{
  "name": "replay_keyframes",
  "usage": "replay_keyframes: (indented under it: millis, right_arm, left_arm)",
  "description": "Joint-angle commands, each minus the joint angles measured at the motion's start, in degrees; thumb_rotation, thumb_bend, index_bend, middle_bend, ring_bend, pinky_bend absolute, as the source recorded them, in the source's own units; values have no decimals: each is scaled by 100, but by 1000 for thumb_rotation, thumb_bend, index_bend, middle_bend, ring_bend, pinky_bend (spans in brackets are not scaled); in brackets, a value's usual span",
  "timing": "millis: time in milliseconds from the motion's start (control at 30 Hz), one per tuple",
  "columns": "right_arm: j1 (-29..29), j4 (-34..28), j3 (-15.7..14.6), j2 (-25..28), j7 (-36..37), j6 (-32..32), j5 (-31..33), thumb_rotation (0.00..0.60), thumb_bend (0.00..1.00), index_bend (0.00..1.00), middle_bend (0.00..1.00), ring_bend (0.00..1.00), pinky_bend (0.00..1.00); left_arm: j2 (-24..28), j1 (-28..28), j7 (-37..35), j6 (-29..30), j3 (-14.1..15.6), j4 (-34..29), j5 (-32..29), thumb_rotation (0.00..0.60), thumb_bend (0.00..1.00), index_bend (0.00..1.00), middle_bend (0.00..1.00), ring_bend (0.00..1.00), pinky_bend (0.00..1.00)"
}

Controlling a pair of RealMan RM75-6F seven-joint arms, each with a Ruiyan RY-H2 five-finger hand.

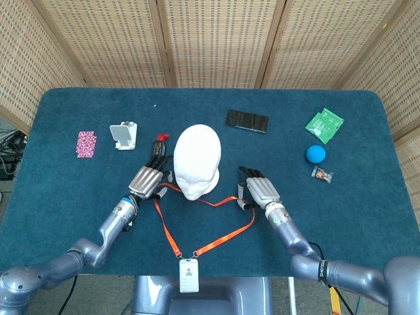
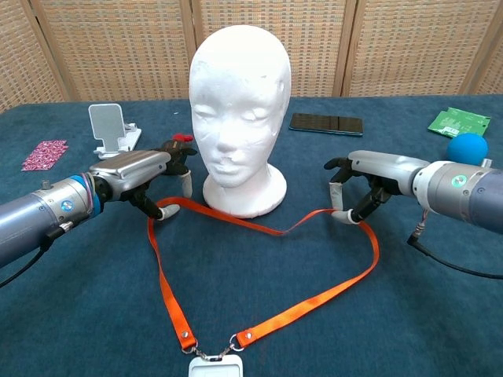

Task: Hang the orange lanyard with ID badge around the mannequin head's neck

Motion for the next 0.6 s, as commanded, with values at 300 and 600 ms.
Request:
replay_keyframes:
  millis: [300,600]
  right_arm:
    - [19,51,-2,-33,32,-7,-9,600,639,728,0,0,0]
    - [23,70,-5,-46,49,-9,-10,600,638,730,0,0,0]
  left_arm:
    - [-108,-31,-127,-26,23,171,-52,600,459,532,0,0,0]
    - [-136,-42,-88,-61,37,193,-102,600,458,560,0,0,0]
